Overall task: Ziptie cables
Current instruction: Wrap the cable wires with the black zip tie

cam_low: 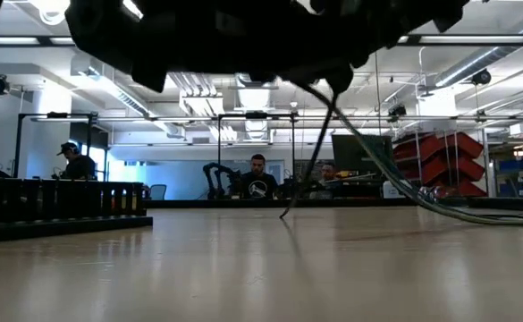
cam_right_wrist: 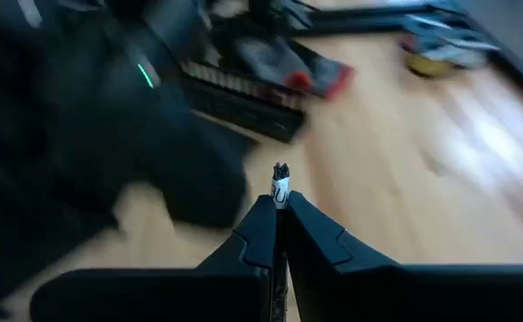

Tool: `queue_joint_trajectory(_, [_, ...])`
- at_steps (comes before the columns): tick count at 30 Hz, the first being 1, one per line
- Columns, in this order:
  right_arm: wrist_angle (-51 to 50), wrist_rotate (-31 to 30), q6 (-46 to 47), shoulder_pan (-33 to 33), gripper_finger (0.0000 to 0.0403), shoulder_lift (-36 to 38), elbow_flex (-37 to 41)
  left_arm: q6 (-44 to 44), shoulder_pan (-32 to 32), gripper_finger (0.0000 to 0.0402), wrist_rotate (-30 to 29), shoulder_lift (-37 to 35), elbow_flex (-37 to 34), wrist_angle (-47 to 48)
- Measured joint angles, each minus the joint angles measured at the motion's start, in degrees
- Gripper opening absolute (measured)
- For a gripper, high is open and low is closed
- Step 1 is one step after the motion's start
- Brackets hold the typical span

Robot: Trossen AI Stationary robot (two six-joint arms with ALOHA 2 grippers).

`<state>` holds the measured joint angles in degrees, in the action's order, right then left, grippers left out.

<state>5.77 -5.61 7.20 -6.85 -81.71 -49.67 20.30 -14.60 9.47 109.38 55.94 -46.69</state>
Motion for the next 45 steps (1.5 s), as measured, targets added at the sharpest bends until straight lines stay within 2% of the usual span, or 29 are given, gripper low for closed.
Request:
queue_joint_trajectory(6, [10.7, -0.4, 3.3, 0.1, 0.0003, -6.1, 1.9, -2.7, -2.5, 0.0, -0.4, 4.4, 3.1, 1.1])
queue_joint_trajectory(10, [21.7, 2.0, 4.1, 0.0, 0.0003, -9.4, 3.9, -3.3, -4.4, 0.0, -4.3, 3.6, 2.6, 3.8])
queue_joint_trajectory(14, [31.9, 5.6, 4.2, 0.4, 0.0002, -14.3, 4.7, -3.5, -5.8, 0.0, -7.2, 3.1, 1.2, 4.6])
queue_joint_trajectory(17, [40.1, 11.1, 5.1, 1.3, 0.0002, -19.5, 4.5, -3.7, -6.3, 0.0, -7.3, 3.1, 0.4, 5.4])
queue_joint_trajectory(21, [45.4, 18.2, 8.1, 3.8, 0.0002, -23.8, 4.3, -5.9, -6.4, 0.0, -7.4, 3.1, 0.1, 6.9])
queue_joint_trajectory(24, [45.6, 19.6, 8.2, 5.0, 0.0002, -24.2, 4.6, -6.0, -6.3, 0.0, -8.1, 3.1, 0.1, 7.4])
queue_joint_trajectory(27, [44.1, 19.1, 5.8, 5.5, 0.0002, -20.7, 5.7, -4.4, -6.2, 0.0, -8.1, 3.1, 0.0, 7.3])
queue_joint_trajectory(31, [37.3, 16.2, 1.9, 7.0, 0.0002, -12.0, 8.4, -1.0, -5.6, 0.0, -8.0, 2.4, 0.0, 6.6])
queue_joint_trajectory(39, [14.0, 7.7, -1.1, 7.3, 0.0002, 11.3, 13.6, 4.8, -0.9, 0.0, -7.4, 1.5, 0.6, 2.5])
queue_joint_trajectory(45, [-4.5, -0.3, -0.8, 5.4, 0.0002, 26.5, 14.2, 7.7, 7.3, 0.0, -7.4, -0.1, 3.2, 1.6])
